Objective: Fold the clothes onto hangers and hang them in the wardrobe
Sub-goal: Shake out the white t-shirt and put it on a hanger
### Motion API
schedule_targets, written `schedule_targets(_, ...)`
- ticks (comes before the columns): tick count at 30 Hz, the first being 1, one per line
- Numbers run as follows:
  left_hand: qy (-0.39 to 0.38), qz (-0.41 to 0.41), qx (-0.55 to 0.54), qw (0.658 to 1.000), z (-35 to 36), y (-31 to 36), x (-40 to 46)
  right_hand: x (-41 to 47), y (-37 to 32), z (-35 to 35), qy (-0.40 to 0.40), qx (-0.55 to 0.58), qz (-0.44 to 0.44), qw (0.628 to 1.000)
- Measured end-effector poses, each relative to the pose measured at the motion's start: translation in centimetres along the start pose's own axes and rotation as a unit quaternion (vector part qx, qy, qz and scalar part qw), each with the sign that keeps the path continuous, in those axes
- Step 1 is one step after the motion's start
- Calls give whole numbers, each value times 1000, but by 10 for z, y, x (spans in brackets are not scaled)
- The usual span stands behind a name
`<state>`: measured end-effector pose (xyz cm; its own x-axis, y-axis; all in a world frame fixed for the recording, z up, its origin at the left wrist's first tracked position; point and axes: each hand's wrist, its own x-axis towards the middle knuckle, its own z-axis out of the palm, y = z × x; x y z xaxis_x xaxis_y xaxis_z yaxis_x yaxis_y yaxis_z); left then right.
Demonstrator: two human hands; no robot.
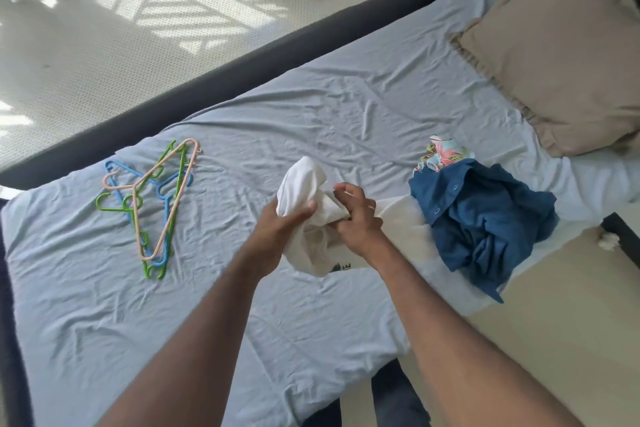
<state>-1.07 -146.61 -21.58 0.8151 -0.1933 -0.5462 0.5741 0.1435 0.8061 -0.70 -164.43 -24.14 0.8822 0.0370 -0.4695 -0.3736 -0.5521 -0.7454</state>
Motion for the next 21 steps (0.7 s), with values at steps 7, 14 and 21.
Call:
schedule_targets(7,207,67,-25,976,-29,81,-18,-7,-71,-54,133,183,-87,970)
schedule_targets(14,199,197,-14,960,-34,242,-58,-37,-203,-145,143,199,-204,948)
schedule_targets(21,196,317,-33,927,-9,390,-128,-84,-321,-231,82,221,-202,950)
